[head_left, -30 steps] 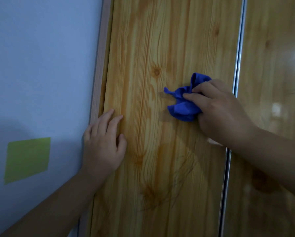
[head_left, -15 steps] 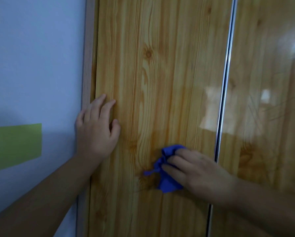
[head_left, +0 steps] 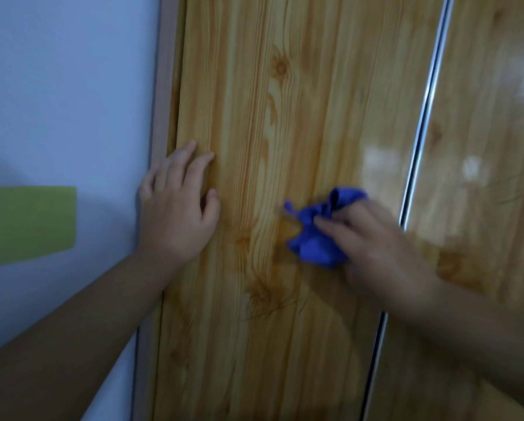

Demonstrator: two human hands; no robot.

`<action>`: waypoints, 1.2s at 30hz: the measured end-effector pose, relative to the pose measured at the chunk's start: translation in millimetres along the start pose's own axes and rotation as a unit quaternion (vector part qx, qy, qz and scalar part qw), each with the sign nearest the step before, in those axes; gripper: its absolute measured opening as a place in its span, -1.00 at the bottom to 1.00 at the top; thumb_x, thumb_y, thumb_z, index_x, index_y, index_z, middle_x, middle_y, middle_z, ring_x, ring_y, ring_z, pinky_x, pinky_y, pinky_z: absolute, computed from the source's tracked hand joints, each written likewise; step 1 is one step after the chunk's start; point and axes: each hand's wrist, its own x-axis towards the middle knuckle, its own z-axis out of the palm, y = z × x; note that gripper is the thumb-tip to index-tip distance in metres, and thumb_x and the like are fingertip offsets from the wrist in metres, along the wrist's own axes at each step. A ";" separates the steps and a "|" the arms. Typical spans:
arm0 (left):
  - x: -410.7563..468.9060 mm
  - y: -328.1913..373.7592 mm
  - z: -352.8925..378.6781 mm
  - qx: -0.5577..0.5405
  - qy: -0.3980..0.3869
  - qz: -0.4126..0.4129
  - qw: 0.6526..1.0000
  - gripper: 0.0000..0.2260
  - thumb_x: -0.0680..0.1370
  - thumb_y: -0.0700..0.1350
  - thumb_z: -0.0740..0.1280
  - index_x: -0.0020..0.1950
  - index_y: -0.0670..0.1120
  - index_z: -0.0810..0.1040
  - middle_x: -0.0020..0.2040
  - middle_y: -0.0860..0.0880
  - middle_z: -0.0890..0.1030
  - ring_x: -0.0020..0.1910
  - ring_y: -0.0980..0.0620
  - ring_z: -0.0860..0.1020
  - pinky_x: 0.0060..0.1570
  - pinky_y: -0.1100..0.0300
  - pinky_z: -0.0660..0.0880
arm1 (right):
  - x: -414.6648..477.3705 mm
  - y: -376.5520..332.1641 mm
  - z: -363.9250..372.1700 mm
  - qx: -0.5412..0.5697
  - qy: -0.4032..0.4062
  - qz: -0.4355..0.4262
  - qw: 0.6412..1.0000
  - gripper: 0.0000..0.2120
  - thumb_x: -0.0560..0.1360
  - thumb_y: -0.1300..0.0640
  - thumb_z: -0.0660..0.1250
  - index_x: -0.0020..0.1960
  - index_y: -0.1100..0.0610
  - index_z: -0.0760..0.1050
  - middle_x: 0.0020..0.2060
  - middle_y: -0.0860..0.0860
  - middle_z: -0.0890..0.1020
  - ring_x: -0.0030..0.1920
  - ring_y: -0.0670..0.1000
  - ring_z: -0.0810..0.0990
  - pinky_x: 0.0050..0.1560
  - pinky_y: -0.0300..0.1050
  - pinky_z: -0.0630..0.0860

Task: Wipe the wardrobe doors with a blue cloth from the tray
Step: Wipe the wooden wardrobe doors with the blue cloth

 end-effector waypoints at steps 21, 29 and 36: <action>-1.6 -11.8 -6.1 -0.011 -0.031 0.027 0.999 -0.50 0.68 0.06 0.17 0.63 0.09 0.27 0.69 0.01 0.21 0.66 0.00 0.20 0.60 -0.10 0.12 | 112.4 -44.4 36.2 -0.084 0.001 -0.032 0.996 -0.70 0.59 0.17 0.22 0.25 0.21 0.58 0.06 0.18 0.57 0.12 0.26 0.51 0.14 0.17 0.44; -4.1 -7.2 -2.8 -0.011 -0.027 0.018 0.999 -0.50 0.69 0.07 0.14 0.65 0.07 0.25 0.70 -0.01 0.19 0.67 -0.02 0.17 0.63 -0.10 0.05 | -49.6 -149.2 83.4 0.030 -0.181 -0.167 0.969 -0.73 0.53 0.14 0.30 0.18 0.17 0.62 -0.03 0.07 0.58 0.04 0.16 0.56 0.12 0.06 0.56; -1.7 -4.2 -13.9 -0.041 -0.047 0.020 0.998 -0.48 0.68 0.04 0.21 0.65 0.03 0.26 0.68 -0.02 0.21 0.66 -0.02 0.18 0.65 -0.10 0.11 | -55.3 -132.1 77.2 0.006 -0.202 -0.277 0.939 -0.76 0.54 0.11 0.30 0.15 0.10 0.63 -0.02 0.03 0.60 0.03 0.11 0.54 0.12 -0.02 0.47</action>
